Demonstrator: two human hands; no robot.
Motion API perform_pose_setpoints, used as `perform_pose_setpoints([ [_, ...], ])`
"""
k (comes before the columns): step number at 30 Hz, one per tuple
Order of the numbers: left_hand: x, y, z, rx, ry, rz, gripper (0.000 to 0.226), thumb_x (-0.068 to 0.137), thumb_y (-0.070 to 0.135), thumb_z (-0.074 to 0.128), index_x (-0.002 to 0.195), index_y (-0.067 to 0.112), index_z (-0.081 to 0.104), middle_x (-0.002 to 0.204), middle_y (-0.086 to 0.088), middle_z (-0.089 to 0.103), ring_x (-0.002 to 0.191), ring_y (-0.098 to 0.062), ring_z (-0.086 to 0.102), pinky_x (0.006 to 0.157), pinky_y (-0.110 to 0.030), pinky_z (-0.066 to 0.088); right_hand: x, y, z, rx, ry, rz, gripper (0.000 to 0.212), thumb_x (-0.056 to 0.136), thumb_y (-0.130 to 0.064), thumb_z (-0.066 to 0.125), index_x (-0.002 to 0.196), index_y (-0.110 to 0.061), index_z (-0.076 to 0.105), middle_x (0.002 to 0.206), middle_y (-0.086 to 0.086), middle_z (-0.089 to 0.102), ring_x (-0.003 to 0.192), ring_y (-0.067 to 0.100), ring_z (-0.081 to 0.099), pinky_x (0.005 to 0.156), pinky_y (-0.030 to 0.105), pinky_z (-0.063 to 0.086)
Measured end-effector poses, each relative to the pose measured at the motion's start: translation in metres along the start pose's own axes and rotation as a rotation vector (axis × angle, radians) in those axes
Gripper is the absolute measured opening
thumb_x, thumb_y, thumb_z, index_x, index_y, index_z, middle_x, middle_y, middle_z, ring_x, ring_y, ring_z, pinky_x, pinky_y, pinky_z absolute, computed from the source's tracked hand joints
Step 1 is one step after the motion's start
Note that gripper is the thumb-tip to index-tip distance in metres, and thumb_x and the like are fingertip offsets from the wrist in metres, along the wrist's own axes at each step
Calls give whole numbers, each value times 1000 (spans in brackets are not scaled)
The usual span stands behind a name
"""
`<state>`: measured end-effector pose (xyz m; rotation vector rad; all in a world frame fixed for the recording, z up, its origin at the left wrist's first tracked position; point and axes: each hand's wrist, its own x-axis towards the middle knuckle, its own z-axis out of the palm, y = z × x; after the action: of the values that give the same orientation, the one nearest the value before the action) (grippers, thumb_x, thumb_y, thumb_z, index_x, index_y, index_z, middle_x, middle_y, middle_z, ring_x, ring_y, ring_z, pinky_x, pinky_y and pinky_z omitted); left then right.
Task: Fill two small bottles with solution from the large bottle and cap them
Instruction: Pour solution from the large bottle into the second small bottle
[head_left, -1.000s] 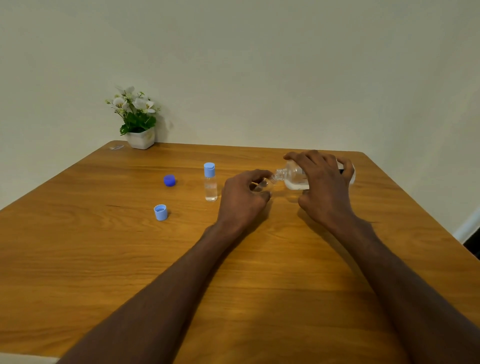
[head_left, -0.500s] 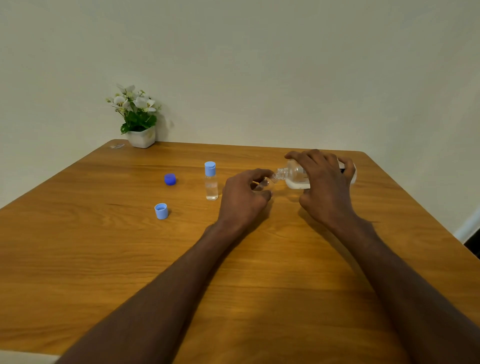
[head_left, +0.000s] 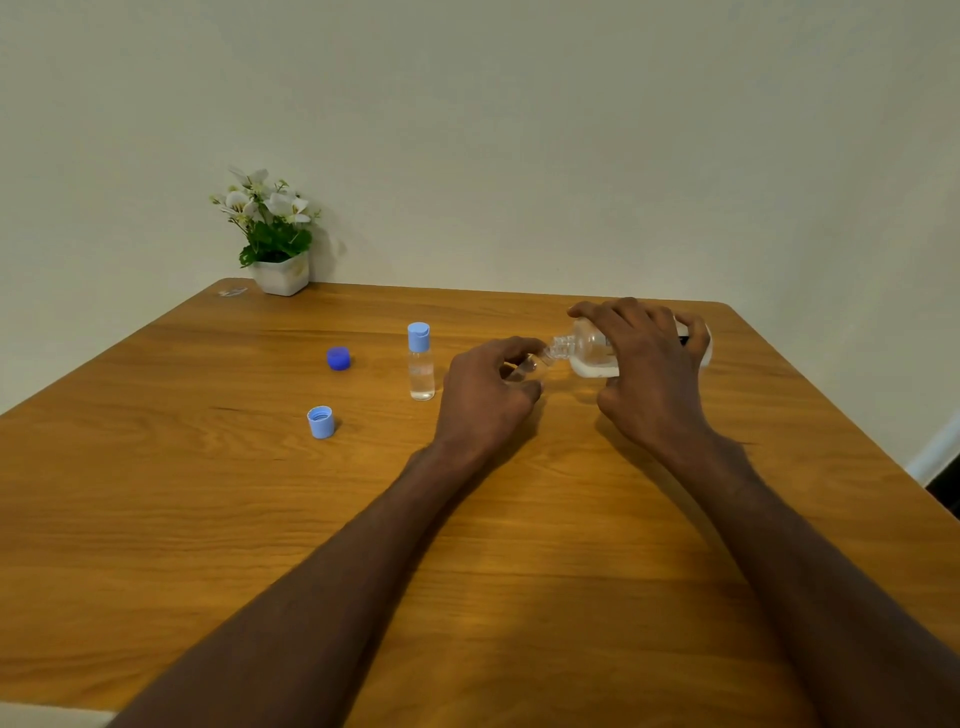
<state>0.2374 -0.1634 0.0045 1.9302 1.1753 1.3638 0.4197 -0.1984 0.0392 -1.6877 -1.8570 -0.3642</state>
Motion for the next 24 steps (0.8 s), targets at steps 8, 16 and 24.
perform_pose_setpoints([
  [8,-1,0,0,-3,1,-2,46,83,16,79,127,27,73,119,12,74,98,6,66,79,-12,53,-1,-2,-2,-2,-4,7,94,64,-5,83,145,-40,49,145,-6,53,140,24,42,117,52,16],
  [16,-1,1,-1,-8,-2,3,45,84,16,77,127,27,72,120,12,74,99,5,66,82,-17,56,-1,-2,-2,-14,2,3,91,65,-6,80,144,-40,50,143,-7,54,139,22,42,117,50,15],
  [24,-1,1,-2,-1,-3,7,47,82,15,79,127,26,72,120,12,74,100,2,68,84,-18,57,-1,-3,-4,-9,-9,2,92,67,-6,81,147,-40,48,146,-7,53,141,22,41,117,52,16],
])
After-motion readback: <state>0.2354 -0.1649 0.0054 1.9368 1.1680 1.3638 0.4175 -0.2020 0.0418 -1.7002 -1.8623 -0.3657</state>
